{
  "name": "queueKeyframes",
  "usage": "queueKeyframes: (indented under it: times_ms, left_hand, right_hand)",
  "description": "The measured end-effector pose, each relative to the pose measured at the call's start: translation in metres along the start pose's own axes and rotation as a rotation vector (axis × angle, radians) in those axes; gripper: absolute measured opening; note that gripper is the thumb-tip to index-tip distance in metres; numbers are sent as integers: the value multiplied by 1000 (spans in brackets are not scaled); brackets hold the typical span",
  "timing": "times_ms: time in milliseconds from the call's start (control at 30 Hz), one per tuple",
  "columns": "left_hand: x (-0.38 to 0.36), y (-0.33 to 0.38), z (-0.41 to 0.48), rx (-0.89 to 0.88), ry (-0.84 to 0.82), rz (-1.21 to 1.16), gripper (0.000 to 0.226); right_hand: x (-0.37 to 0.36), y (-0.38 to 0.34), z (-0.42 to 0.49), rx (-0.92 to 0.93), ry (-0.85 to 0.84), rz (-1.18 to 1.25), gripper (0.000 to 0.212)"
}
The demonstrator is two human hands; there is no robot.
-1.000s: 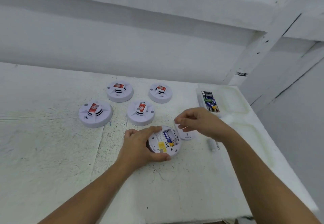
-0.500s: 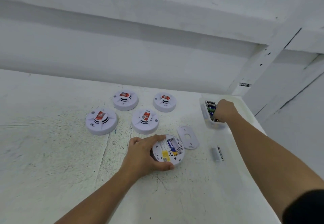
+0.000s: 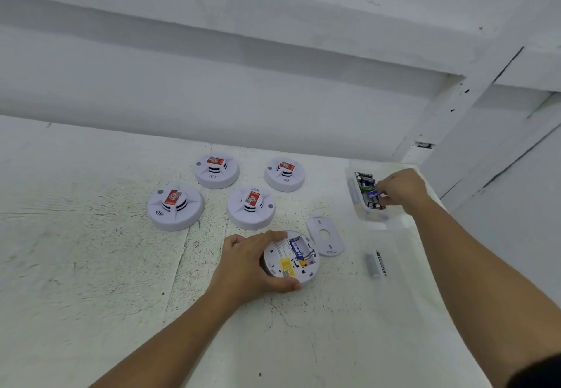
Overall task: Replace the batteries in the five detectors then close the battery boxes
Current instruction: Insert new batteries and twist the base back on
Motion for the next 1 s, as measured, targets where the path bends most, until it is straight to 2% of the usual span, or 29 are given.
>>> queueKeyframes:
  times_ms: [67, 167, 333, 400, 533, 733, 1000]
  left_hand:
    - [0, 0, 0, -8, 12, -17, 83]
    - [0, 0, -1, -10, 17, -12, 81]
    - [-1, 0, -1, 0, 8, -5, 82]
    - [-2, 1, -1, -6, 13, -1, 83]
    - [0, 2, -2, -5, 14, 8, 84]
    - [-1, 1, -1, -41, 28, 21, 87]
    - [-3, -3, 3, -115, 44, 25, 97]
  right_hand:
    - [9, -5, -10, -23, 56, 208, 10]
    - [17, -24, -32, -36, 49, 509, 2]
    - [7, -58, -74, 72, -109, 649, 14]
    - [-8, -65, -91, 98, -197, 728, 12]
    - [-42, -66, -119, 172, -331, 606, 11]
    - [-77, -50, -142, 374, -316, 256, 9]
    - [-90, -36, -152, 409, -331, 289, 9]
Point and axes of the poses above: each hand's wrist, its own z-axis towards the middle knuckle, its own x-axis out of the back of the hand, y = z × x, the point moved 2 cm from there along z, towards the middle knuckle, and after that the axes turned 12 degrees about x, right-handed, at the moved point
